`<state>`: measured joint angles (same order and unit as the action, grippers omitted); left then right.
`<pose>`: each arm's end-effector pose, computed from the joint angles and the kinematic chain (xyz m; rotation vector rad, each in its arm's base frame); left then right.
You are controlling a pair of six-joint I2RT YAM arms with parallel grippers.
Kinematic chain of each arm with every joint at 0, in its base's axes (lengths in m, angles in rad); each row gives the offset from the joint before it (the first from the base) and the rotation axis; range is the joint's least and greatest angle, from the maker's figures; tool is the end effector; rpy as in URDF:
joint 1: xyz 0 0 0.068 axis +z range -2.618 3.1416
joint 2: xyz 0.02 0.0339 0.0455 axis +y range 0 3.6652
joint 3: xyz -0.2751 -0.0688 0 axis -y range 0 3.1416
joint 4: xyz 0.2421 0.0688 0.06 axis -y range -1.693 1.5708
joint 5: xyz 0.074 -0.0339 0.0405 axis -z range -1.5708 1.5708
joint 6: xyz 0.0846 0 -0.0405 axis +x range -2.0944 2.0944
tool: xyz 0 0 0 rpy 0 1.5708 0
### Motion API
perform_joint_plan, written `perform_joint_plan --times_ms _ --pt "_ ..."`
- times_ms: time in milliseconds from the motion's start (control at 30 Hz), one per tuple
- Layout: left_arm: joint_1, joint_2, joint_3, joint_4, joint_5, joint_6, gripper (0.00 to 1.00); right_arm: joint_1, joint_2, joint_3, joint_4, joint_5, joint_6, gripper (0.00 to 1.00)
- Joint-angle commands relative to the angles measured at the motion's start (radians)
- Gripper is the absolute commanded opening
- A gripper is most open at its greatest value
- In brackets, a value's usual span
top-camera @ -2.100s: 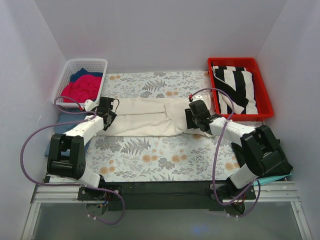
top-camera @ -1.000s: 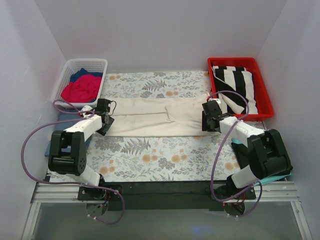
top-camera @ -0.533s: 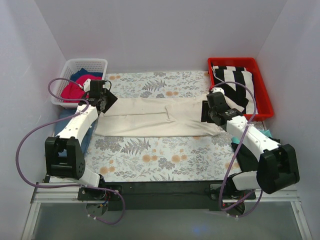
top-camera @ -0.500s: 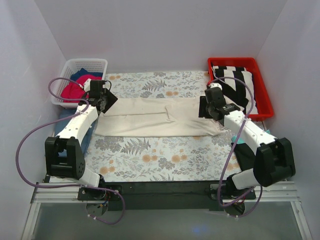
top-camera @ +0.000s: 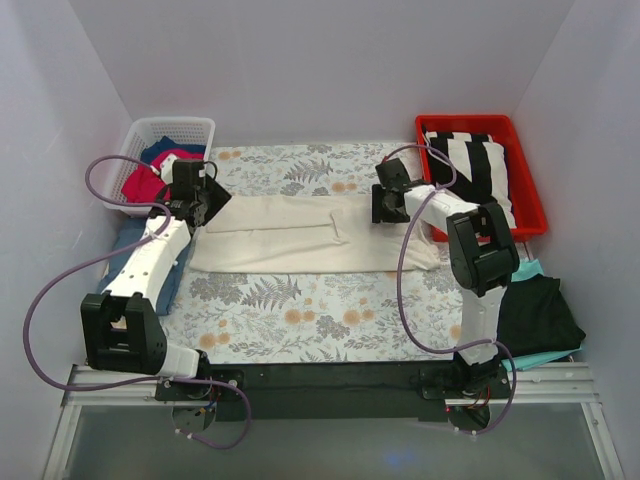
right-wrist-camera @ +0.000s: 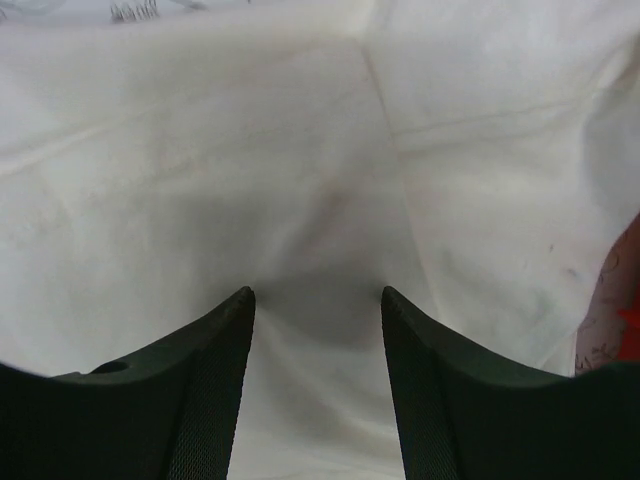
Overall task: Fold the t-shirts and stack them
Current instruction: Fold the tshirt
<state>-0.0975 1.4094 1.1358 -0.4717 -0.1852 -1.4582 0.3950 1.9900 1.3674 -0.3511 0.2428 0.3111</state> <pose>0.3405 -0.0177 0.2708 -1.5654 1.7813 -0.5714 0.4245 0.1549 0.1432 -0.0111 2.5027 -0.0202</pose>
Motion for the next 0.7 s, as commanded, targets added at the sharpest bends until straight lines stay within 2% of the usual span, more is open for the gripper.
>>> perform_joint_plan --times_ms 0,167,300,333,467,567,667 --pt "0.001 -0.052 -0.027 -0.025 -0.028 -0.007 0.49 0.002 0.064 0.079 -0.017 0.038 -0.013 0.60" --pt "0.001 -0.053 -0.034 -0.025 -0.039 -0.022 0.49 0.002 0.218 0.243 -0.071 0.085 -0.066 0.60" --pt "0.001 -0.041 -0.018 -0.039 -0.054 -0.019 0.49 -0.008 0.366 0.485 -0.169 0.108 -0.107 0.60" --pt "0.001 -0.040 -0.016 -0.039 -0.059 -0.019 0.49 -0.010 0.395 0.601 -0.184 0.108 -0.128 0.59" --pt "0.001 -0.023 -0.008 -0.039 -0.065 -0.017 0.49 -0.027 0.516 0.815 -0.198 0.101 -0.176 0.59" --pt "0.001 0.005 0.002 -0.041 -0.059 -0.013 0.49 -0.035 0.553 0.927 -0.172 0.087 -0.226 0.59" --pt "0.001 0.019 0.007 -0.032 -0.059 -0.010 0.49 -0.033 0.499 0.897 -0.073 0.087 -0.257 0.59"
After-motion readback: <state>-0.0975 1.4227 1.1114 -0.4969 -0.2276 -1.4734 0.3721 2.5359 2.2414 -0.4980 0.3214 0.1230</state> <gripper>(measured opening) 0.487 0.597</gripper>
